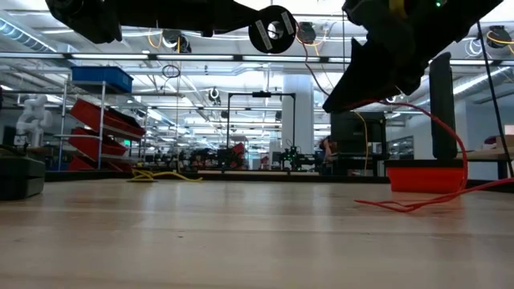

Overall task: Coil cords
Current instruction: Coil the red wire onto the black spool

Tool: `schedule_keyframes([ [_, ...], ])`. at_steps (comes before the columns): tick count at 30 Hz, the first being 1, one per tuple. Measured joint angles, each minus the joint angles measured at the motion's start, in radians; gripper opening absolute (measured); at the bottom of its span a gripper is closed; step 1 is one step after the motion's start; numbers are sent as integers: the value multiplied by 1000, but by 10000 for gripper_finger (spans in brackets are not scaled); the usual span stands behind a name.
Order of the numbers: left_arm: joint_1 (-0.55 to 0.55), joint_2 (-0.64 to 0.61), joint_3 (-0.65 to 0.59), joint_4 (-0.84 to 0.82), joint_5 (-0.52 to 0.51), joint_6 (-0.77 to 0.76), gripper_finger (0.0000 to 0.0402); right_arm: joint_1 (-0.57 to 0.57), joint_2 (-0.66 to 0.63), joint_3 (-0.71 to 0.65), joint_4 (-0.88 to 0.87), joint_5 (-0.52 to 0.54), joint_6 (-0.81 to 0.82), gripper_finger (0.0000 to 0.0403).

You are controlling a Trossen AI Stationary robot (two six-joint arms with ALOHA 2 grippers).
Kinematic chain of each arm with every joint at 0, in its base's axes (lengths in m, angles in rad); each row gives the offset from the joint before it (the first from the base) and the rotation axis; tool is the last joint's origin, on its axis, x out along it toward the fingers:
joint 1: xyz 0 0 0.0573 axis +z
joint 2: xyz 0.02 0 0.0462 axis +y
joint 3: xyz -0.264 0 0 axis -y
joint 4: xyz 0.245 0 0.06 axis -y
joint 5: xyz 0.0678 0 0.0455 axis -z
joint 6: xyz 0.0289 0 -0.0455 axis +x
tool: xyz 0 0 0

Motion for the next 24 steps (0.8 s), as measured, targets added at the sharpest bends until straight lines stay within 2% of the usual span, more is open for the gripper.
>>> schedule_keyframes([
  [6, 0, 0, 0, -3, 0, 0, 0, 6, -1, 0, 0, 1, -9, 73],
  [16, 0, 0, 0, -10, 0, 0, 0, 31, -4, 11, -1, 23, -10, 59],
  [24, 0, 0, 0, -9, 1, 0, 0, 8, -4, 11, -3, 26, -50, 4],
])
